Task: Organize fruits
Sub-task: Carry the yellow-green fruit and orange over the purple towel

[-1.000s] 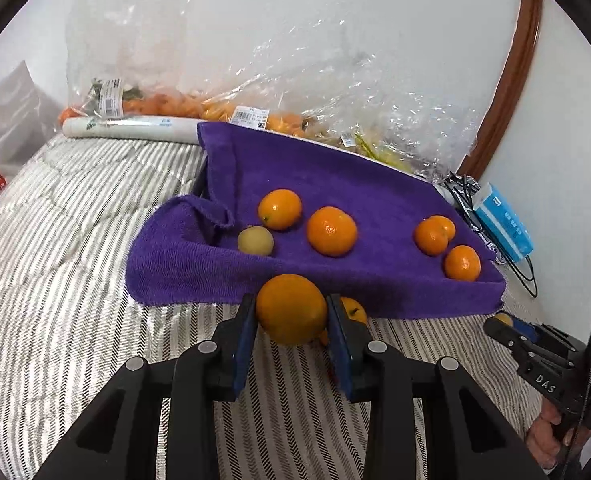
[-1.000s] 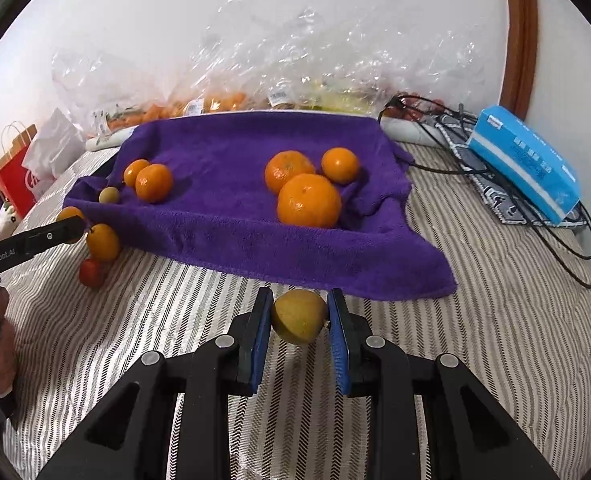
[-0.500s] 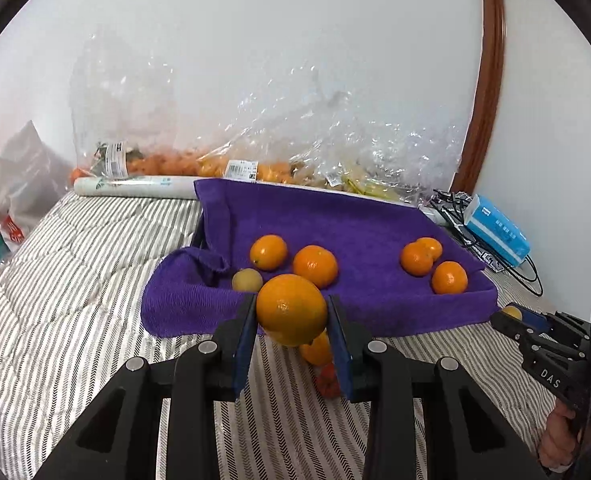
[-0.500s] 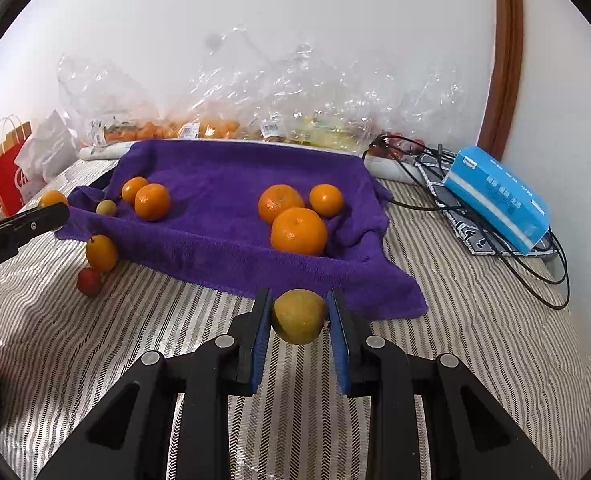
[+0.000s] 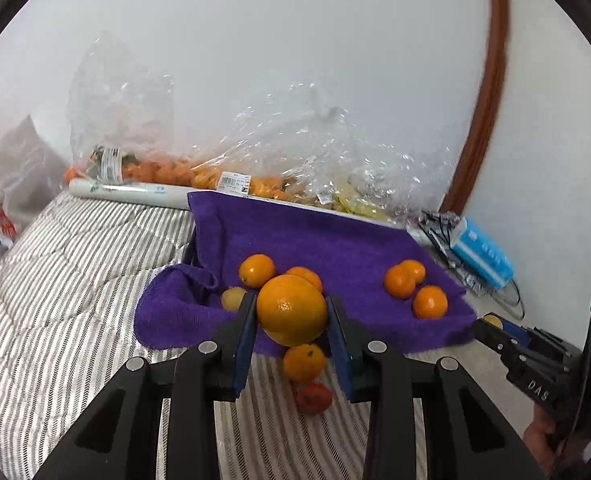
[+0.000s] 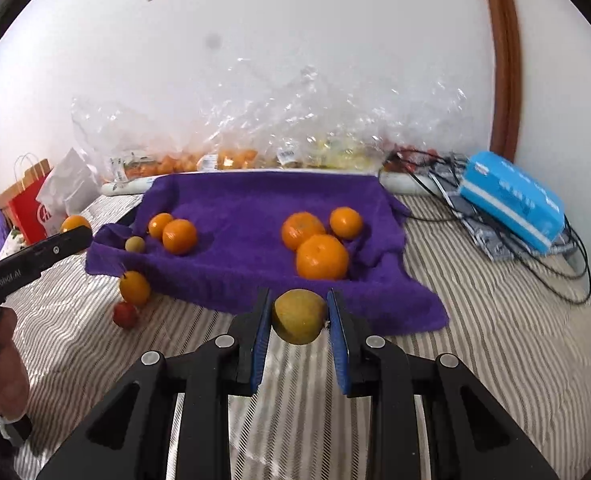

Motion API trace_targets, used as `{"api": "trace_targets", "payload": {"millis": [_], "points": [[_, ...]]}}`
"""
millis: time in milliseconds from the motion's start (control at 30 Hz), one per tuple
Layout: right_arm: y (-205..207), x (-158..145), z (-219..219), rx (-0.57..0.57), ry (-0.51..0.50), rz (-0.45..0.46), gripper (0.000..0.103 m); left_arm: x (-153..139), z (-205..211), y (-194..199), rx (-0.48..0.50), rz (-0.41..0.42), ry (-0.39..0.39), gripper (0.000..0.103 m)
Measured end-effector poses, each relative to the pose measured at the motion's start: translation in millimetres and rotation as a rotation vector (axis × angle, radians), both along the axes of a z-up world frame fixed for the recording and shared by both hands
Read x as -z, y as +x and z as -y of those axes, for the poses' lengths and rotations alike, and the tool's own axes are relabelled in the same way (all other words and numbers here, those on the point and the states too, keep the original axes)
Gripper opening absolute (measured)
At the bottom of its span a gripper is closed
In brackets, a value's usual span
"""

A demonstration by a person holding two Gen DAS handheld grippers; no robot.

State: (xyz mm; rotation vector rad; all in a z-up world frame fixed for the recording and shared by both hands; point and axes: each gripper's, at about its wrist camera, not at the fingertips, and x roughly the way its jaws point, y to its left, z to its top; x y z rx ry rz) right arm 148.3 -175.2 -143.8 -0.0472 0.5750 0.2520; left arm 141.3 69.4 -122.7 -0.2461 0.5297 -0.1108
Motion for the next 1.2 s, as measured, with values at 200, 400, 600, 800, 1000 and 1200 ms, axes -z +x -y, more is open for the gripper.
{"api": "trace_targets", "payload": {"millis": [200,400,600,800,1000,1200], "points": [[18,-30,-16,-0.016,-0.008,0.064,0.028,-20,-12,25,-0.003,0.029,-0.046,0.032],[51,-56,-27,-0.019,0.007,0.118,0.028,-34,-11,61,-0.019,0.046,-0.055,0.032],[85,-46,-34,-0.042,0.049,0.096,0.027,-16,-14,86,-0.052,0.018,-0.078,0.032],[102,-10,-32,-0.045,0.001,0.005,0.028,6,-22,94,-0.07,-0.042,-0.131,0.032],[103,-6,-29,-0.063,0.044,-0.028,0.028,15,-19,98,-0.079,-0.061,-0.111,0.032],[110,10,-39,-0.058,-0.026,-0.071,0.028,19,-12,101,-0.075,-0.078,-0.076,0.032]]}}
